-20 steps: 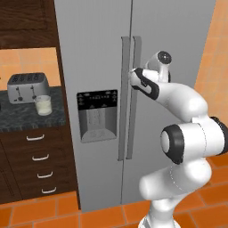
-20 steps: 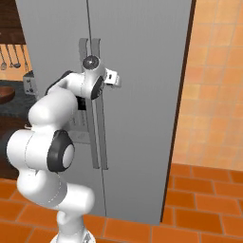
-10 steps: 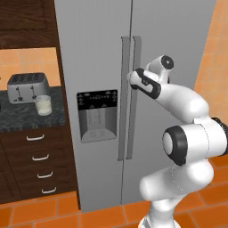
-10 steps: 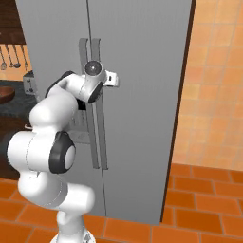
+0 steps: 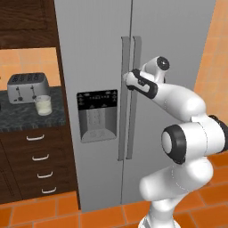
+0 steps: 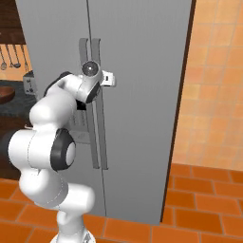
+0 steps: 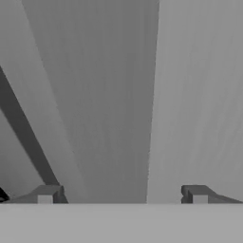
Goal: Grab a lemon wedge from the fridge and one ice cube from the ice bowl, and put them in the glass of lemonade.
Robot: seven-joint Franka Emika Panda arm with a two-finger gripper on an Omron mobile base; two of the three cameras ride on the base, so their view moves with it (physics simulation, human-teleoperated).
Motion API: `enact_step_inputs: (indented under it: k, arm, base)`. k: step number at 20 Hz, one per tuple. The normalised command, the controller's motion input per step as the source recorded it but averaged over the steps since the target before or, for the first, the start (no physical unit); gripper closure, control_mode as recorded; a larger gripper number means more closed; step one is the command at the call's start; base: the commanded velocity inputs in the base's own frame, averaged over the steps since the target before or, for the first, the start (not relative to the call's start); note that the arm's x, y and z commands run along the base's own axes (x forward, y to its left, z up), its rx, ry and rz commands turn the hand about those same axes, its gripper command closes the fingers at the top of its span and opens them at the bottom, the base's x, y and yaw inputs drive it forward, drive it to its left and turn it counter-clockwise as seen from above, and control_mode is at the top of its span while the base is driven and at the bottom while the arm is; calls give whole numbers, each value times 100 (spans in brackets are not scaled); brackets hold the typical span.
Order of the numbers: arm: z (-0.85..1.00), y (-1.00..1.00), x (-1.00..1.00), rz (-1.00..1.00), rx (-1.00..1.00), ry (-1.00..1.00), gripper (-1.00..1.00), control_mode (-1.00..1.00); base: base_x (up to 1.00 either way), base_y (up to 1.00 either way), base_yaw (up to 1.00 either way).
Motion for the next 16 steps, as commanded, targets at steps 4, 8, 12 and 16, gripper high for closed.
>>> enact_step_inputs:
  k: [4,8,12,16]
  arm:
    - [-10,-3,60,0,0,0,-100,-100]
    - [-11,-23,33,0,0,-5,-100,-100]
    - [-1,-19,1,-4,0,-19,-100,-100]
    - [-9,1,4,-5,0,-28,-100,-100]
  base:
    - [0,0,0]
    - [0,0,0]
    - [0,0,0]
    - [0,0,0]
